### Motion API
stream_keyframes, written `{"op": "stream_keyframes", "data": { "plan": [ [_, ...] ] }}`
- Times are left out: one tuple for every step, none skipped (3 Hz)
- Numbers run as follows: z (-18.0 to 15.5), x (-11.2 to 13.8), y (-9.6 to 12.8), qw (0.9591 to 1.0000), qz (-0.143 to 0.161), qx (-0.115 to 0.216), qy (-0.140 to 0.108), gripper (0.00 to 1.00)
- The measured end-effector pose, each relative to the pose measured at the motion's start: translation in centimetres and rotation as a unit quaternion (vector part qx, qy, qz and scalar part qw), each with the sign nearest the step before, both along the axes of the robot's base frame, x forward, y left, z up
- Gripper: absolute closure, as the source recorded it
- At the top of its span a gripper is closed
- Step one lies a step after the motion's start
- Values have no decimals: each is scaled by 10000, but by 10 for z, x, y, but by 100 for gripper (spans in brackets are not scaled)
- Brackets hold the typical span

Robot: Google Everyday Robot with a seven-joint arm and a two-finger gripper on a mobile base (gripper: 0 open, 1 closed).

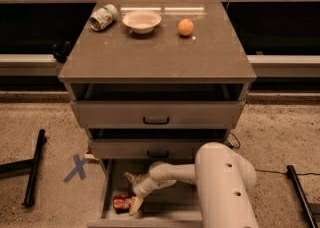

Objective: Pick coke can from bottom drawer and place on counter

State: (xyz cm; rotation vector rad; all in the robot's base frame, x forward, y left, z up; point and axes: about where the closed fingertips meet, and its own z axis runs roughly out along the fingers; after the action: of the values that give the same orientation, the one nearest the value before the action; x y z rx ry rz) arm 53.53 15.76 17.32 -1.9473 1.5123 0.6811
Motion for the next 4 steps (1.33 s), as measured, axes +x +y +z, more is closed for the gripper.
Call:
{"op": "stream_keyframes", "data": {
  "plan": [
    [-6,-6,8,10000,-60,-17,-43,0],
    [-12,-11,13,10000,-93,-23,-21,0],
    [-20,-13,12,9998,-178,-24,43,0],
    [-23,-14,9,9997,-239,-29,48,11]
  ]
}}
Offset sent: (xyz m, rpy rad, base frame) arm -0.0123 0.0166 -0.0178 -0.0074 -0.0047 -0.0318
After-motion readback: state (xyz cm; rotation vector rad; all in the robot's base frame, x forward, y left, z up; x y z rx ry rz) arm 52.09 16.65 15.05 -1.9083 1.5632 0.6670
